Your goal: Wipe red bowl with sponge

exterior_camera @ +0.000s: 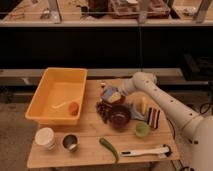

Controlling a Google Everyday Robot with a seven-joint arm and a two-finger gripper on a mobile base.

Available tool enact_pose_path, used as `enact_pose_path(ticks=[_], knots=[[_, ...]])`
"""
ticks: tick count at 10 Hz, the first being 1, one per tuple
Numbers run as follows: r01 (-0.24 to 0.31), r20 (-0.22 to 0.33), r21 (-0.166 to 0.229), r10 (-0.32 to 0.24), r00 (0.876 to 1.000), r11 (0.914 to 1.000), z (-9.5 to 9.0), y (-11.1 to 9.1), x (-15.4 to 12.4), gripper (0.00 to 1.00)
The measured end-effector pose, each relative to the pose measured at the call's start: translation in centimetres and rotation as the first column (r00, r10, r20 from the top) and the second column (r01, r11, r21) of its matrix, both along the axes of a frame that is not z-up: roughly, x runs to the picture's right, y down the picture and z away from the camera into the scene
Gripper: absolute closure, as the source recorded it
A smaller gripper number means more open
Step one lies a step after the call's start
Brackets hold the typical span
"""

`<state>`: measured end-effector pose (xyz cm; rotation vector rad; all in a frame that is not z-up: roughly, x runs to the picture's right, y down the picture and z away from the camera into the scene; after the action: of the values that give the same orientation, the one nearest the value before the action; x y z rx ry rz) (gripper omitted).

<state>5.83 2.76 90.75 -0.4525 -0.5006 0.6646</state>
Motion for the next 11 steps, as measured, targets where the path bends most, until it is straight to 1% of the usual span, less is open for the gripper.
enact_pose_path(ticks=[1, 2, 3, 5, 7, 8, 10, 11], knots=[[0.009, 0.022, 0.000, -0.009, 1.000, 1.0000, -1.0, 0.8, -0.3, 1.00], [0.017, 0.033, 0.005, -0.017, 0.999, 0.9998, -1.6, 1.1, -0.2, 1.00], [0.033, 0.039, 0.009, -0.033, 0.999, 0.9994, -1.9, 1.3, 0.2, 1.00], [0.042, 0.020, 0.002, -0.042, 0.999, 0.9991, -1.6, 1.6, 2.1, 1.00], [0.025, -0.035, -0.009, -0.025, 0.999, 0.9996, -0.2, 1.5, 5.2, 1.00], [0.020, -0.067, -0.012, -0.020, 0.998, 0.9997, 0.8, 1.4, 6.1, 1.00], [-0.018, -0.115, -0.011, 0.017, 0.993, 0.9998, 2.5, 0.1, 7.5, 1.00], [-0.035, -0.130, -0.008, 0.034, 0.991, 0.9993, 3.2, -0.6, 7.8, 1.00]])
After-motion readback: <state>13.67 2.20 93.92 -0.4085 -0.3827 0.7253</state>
